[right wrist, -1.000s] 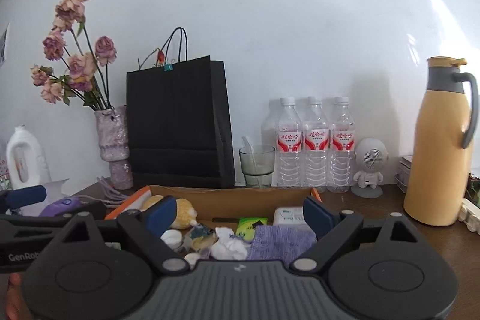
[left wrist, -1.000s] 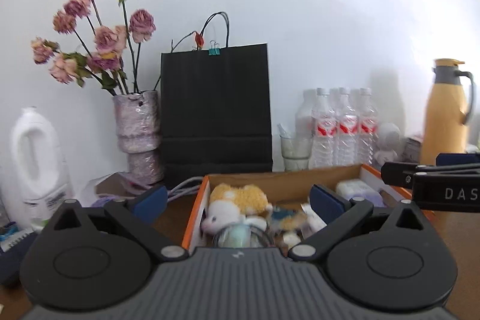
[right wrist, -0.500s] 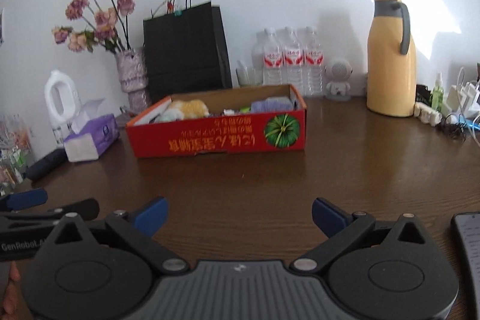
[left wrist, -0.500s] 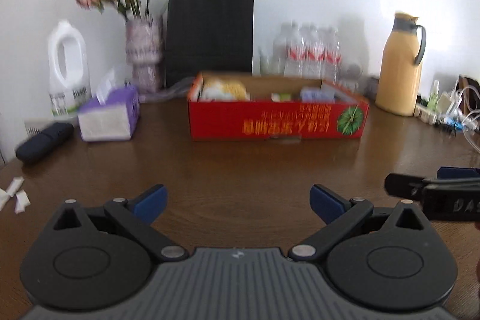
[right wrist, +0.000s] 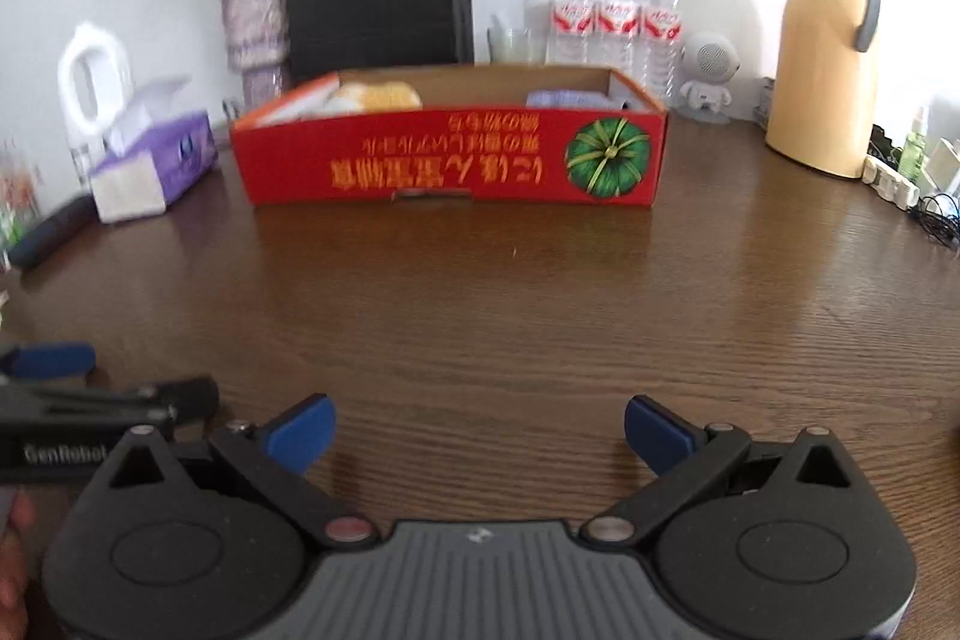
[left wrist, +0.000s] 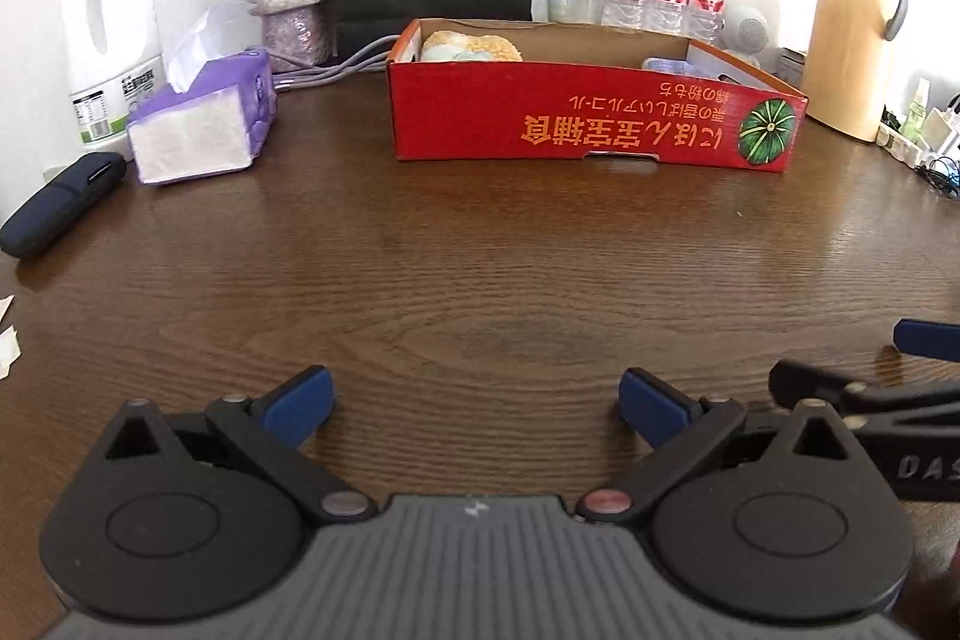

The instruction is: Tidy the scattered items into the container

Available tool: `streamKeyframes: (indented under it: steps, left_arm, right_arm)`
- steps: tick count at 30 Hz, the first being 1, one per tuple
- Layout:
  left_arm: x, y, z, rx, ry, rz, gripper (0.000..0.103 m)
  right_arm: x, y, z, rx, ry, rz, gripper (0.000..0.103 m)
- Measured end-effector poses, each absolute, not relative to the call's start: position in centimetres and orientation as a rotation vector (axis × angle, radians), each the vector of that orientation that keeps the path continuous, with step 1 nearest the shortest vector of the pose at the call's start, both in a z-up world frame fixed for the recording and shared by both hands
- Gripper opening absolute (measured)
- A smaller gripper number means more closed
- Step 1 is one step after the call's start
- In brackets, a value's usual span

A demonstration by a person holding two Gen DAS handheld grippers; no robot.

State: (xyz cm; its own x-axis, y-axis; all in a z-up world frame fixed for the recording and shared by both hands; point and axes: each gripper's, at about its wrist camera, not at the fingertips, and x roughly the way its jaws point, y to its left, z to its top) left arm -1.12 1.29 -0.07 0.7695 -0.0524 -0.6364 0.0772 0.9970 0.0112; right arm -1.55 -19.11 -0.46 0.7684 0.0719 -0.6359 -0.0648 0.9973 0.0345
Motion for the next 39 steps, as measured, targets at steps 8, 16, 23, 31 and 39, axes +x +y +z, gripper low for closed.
streamKeyframes:
  steps: [8, 16, 23, 31, 39]
  left_arm:
    - [-0.39, 1.15, 0.01, 0.042, 0.693, -0.083, 0.103]
    - [-0.40, 1.02, -0.01, 0.038, 0.694, -0.082, 0.103]
    - [-0.37, 1.08, -0.02, 0.038, 0.694, -0.082, 0.103]
    - [-0.37, 1.13, -0.03, 0.038, 0.694, -0.083, 0.103]
    - [-0.38, 1.14, -0.04, 0.038, 0.694, -0.083, 0.103]
  right_arm:
    - [-1.52, -18.90, -0.50, 0.001, 0.703, 0.053, 0.103]
    - [-1.05, -19.17, -0.52, 0.010, 0.704, 0.030, 0.103]
    - [-1.06, -19.13, -0.53, 0.010, 0.704, 0.029, 0.103]
    - [-1.06, -19.11, -0.55, 0.010, 0.704, 0.029, 0.103]
    - [-1.05, -19.11, -0.56, 0.011, 0.704, 0.028, 0.103]
